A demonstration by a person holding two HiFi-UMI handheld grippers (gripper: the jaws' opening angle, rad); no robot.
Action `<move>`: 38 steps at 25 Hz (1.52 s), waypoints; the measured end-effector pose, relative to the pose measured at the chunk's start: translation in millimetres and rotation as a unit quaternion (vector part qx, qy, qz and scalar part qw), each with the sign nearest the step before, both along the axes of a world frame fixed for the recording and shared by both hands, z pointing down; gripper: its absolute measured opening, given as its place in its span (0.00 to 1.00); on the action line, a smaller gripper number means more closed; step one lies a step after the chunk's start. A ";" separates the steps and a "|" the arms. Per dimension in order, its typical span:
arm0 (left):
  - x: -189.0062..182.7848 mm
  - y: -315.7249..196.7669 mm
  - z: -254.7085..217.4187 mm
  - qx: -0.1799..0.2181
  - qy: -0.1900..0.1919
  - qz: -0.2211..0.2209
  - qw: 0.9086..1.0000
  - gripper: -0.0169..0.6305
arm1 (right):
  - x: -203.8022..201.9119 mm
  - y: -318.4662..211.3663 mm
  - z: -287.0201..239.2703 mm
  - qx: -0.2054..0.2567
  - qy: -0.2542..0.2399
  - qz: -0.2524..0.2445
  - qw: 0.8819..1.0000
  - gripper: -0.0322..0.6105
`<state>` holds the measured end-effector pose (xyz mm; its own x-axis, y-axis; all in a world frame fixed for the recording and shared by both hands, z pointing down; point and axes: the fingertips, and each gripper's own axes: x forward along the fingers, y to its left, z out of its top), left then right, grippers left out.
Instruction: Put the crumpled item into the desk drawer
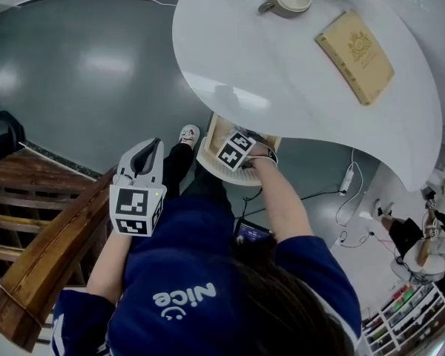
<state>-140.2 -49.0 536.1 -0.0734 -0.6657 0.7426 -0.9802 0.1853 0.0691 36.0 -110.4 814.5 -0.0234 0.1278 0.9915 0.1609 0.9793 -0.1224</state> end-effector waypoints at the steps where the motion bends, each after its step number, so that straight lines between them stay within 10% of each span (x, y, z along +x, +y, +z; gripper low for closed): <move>1: -0.4 1.2 0.7 -0.001 -0.001 0.001 1.000 0.03 | -1.4 0.5 0.6 -0.001 -0.001 0.001 1.000 0.19; 17: 4.4 -15.2 -3.7 0.011 0.004 0.023 1.000 0.03 | -9.0 -0.6 -22.8 -0.021 -0.042 0.057 0.997 0.43; 38: 22.5 -58.4 -31.2 0.081 0.033 0.080 0.993 0.03 | -0.3 -8.8 -139.9 -0.009 -0.130 0.170 0.977 0.41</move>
<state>-117.7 -107.3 504.9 0.0885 -0.7763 0.6241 -0.9886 0.0081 0.1502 35.8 -119.2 674.7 -0.3185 0.0853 0.9441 -0.1446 0.9799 -0.1373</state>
